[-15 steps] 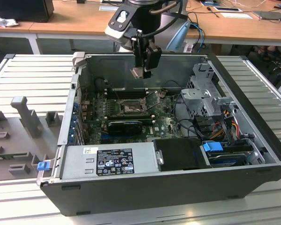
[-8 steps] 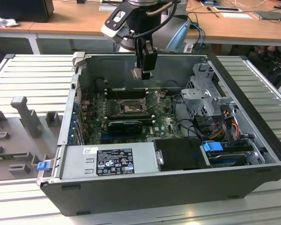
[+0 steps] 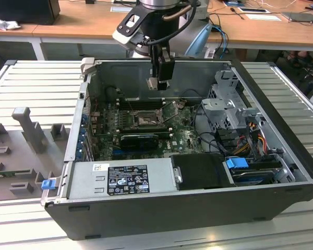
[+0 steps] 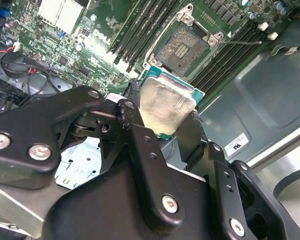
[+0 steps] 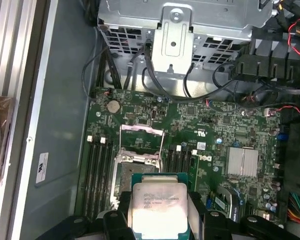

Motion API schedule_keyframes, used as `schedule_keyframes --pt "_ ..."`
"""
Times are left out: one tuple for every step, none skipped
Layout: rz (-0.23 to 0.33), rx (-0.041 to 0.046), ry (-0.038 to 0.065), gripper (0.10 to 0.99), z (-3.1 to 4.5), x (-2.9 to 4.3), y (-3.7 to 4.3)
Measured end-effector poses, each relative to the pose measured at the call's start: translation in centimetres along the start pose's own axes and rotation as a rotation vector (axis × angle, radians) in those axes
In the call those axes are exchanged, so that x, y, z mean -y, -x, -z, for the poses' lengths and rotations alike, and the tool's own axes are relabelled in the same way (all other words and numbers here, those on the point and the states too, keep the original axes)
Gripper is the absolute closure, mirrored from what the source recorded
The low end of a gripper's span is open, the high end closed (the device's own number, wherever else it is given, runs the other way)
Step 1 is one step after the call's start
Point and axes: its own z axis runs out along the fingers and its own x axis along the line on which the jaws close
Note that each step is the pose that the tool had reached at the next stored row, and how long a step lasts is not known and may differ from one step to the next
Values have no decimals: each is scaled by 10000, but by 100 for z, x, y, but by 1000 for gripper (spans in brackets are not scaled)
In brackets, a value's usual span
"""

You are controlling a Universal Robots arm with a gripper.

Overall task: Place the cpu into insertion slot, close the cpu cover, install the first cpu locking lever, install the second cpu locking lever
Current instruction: 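Place the cpu into insertion slot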

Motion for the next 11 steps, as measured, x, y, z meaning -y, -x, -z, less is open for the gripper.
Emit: schedule_keyframes --pt "-44 5 0 557 -1 0 0" --pt "-280 24 6 557 -5 1 0" --pt "-470 41 10 557 -7 1 0" --pt "-610 53 12 557 -8 1 0" --pt "-754 65 15 557 -10 1 0" --pt "-901 78 18 557 -12 1 0" --pt "-1078 92 21 557 -16 1 0" --pt "-1126 97 21 557 -18 1 0" --pt "-1163 101 22 557 -25 2 0" --pt "-1197 104 23 557 -42 4 1" --pt "-1207 104 23 557 -50 4 1"
